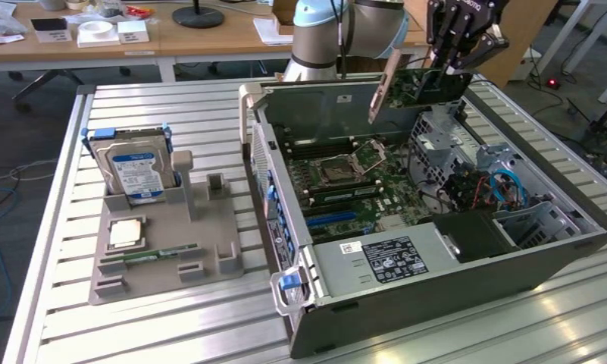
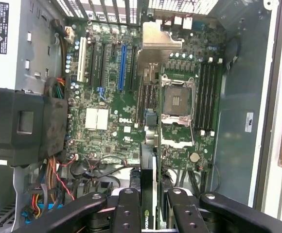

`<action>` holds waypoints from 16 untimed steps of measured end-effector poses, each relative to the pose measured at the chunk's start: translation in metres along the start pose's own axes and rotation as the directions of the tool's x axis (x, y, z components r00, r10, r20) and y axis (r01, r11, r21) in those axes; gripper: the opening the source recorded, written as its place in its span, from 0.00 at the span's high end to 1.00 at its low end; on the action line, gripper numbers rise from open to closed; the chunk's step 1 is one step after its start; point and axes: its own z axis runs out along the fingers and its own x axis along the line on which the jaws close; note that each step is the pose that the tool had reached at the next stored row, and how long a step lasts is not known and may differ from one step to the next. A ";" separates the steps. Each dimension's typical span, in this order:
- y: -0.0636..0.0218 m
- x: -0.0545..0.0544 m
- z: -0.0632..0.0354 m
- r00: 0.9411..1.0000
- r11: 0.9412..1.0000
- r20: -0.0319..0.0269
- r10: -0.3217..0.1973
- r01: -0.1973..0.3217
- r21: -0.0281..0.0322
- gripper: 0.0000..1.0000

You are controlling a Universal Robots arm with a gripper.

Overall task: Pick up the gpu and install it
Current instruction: 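Insert the gpu into the slot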

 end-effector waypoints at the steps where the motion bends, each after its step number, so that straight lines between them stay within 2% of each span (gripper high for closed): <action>1: 0.0008 0.000 0.0005 1.000 1.000 -0.001 0.000 0.000 0.007 0.74; 2: 0.0017 0.000 0.0011 1.000 1.000 -0.001 0.000 0.000 0.013 0.74; 3: 0.0023 0.000 0.0018 1.000 1.000 -0.001 0.001 -0.001 0.017 0.74; 9: 0.0026 0.000 0.0052 0.998 0.998 0.000 0.067 -0.067 0.019 0.74; 16: 0.0072 0.001 0.0110 0.997 0.997 0.000 0.076 -0.076 0.023 0.74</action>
